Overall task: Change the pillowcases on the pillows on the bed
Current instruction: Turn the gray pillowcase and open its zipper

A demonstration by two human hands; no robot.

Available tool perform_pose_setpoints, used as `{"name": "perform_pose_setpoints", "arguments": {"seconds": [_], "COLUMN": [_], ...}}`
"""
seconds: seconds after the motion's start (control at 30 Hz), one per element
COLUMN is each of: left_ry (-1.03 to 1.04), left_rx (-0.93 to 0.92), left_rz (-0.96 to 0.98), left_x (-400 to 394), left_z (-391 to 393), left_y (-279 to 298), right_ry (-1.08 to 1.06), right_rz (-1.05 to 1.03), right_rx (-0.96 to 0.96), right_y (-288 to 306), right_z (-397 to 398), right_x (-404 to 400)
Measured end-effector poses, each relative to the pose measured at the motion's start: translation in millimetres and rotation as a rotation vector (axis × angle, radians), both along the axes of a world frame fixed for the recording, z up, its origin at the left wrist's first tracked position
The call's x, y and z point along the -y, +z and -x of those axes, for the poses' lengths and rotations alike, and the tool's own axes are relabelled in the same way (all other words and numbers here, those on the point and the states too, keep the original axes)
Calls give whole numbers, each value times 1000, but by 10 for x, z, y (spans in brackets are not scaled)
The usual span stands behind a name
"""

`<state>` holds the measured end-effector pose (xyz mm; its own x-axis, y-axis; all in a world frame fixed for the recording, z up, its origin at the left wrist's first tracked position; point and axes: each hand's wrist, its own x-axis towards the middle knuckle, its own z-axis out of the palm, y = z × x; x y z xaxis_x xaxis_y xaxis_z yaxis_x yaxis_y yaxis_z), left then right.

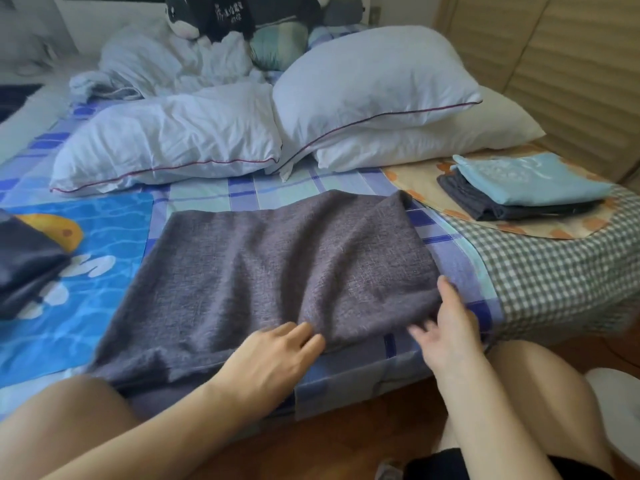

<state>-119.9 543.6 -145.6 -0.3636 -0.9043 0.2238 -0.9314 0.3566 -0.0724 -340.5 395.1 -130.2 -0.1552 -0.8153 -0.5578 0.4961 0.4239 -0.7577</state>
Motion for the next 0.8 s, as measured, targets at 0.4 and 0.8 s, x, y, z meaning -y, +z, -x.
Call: {"name": "perform_pose_setpoints", "arguments": {"seconds": [0.4,0.8], "left_ry": [831,592], "left_rx": [9,-2262], "left_rz": [-192,-201], "left_x": [-820,-612], "left_z": [-985,-441], "left_y": [-52,892], "right_ry": [-334,1643], "right_rz": [197,1075], "right_rx": [-195,-666], "right_y": [663,1005], "right_z": [166,-1521], "right_x": [291,-1143]}}
